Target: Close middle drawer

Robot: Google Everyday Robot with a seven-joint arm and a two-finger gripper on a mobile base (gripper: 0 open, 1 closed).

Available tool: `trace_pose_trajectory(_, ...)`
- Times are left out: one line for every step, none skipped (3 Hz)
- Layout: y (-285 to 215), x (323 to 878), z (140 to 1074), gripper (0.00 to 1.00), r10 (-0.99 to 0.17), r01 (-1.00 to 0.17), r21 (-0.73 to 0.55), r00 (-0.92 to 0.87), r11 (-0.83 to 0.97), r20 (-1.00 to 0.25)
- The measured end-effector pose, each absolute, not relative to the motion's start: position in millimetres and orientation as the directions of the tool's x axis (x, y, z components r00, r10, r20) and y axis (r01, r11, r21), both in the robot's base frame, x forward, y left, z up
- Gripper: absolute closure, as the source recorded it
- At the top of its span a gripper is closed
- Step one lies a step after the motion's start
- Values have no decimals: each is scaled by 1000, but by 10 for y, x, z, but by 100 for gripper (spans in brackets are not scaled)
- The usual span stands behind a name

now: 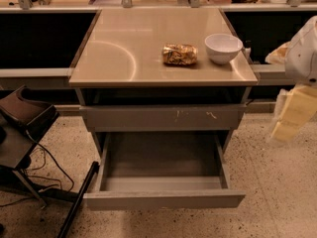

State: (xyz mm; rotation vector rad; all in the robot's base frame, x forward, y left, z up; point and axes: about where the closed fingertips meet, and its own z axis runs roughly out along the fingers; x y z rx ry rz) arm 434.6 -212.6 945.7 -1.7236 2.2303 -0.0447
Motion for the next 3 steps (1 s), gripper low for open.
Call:
trace_pose_trajectory(-2008,4181,8824,0,-935,-953,-141,-222,268,-278)
trace_pose_trajectory(-2014,4097,8673,0,-936,-956,-116,-231,269,-265)
trace_pose_trajectory(-2012,4110,8710,0,-936,-955,-123,-229,269,-266)
